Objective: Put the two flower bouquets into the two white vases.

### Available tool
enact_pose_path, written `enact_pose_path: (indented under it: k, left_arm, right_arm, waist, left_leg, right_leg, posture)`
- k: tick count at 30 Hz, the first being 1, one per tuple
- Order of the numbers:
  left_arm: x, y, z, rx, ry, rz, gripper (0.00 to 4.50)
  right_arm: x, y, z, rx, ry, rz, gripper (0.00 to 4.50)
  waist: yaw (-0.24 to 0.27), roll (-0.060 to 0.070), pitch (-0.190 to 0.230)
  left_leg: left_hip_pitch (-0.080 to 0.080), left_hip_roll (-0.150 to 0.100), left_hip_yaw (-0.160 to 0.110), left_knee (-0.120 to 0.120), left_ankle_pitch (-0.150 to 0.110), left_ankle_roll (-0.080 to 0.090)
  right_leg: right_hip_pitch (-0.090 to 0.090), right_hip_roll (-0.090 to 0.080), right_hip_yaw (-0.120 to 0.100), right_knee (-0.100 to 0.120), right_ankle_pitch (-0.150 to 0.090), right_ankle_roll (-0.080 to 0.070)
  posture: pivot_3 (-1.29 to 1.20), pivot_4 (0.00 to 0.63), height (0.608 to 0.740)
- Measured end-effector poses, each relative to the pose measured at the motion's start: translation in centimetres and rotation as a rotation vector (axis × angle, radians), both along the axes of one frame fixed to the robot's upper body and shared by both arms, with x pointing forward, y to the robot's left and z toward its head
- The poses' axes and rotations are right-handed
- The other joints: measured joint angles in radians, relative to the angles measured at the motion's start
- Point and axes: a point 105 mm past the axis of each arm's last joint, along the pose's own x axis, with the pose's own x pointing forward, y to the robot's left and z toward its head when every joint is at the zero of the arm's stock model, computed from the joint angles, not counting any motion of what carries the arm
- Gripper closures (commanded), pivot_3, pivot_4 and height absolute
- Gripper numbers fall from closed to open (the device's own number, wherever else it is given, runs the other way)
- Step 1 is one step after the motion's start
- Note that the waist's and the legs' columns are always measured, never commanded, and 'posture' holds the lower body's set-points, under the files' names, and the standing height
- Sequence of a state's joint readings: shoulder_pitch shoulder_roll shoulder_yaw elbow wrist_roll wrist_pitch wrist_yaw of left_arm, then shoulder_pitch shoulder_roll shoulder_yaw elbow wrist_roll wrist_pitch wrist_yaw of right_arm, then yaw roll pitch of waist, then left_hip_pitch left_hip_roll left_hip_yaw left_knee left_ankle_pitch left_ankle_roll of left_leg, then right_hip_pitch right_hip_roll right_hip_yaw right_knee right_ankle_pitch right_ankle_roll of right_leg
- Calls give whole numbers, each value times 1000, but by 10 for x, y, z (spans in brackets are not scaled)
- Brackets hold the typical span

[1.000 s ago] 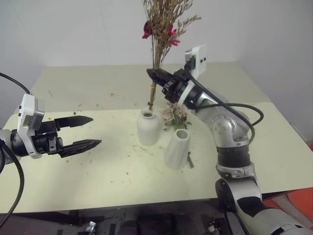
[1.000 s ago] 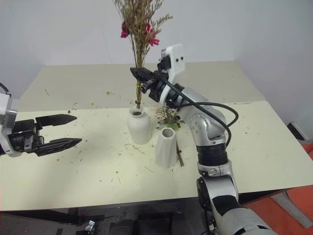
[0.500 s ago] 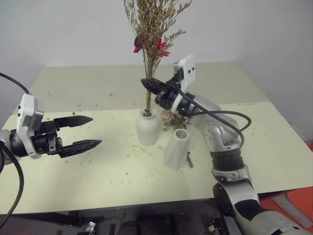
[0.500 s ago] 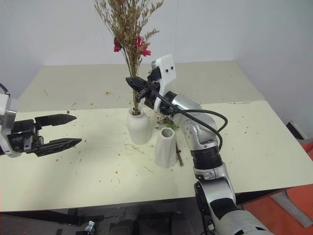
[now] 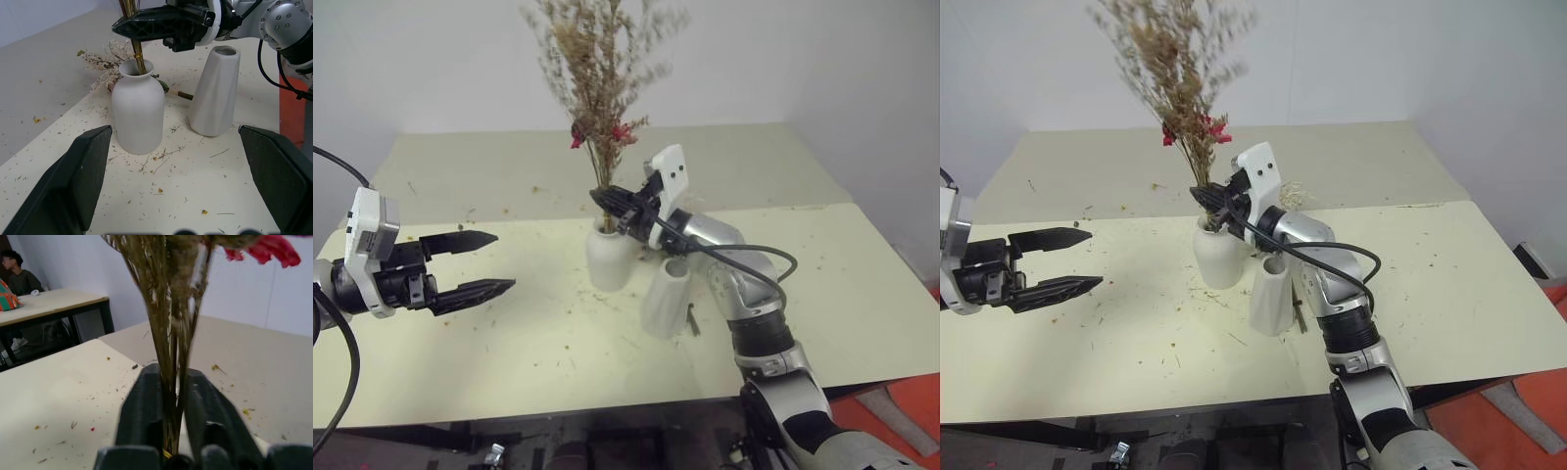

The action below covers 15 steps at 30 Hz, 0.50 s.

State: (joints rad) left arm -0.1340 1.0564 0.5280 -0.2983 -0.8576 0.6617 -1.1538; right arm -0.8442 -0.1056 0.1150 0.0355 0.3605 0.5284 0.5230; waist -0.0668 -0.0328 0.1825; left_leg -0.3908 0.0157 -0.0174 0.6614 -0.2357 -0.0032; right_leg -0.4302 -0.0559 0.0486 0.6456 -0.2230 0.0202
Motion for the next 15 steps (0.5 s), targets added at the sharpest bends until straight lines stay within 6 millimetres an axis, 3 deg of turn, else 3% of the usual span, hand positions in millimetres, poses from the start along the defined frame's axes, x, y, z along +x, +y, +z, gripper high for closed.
enact_pose_path:
  k: [7, 15]
  left_arm:
    - [0, 0, 1, -1, -2, -4, 0]
    - [1, 0, 4, -2, -9, -14, 0]
  right_arm:
    - [-6, -14, -10, -33, -39, -17, 285]
    - [-33, -48, -7, -243, -118, 57, 285]
  waist:
    - [2, 0, 0]
    - [9, 0, 0]
  left_leg:
    - [0, 0, 0, 0, 0, 0]
    - [0, 0, 0, 0, 0, 0]
  right_leg:
    - [0, 0, 0, 0, 0, 0]
    - [1, 0, -1, -1, 0, 0]
  posture:
    - [0, 150, 740]
    - [0, 150, 740]
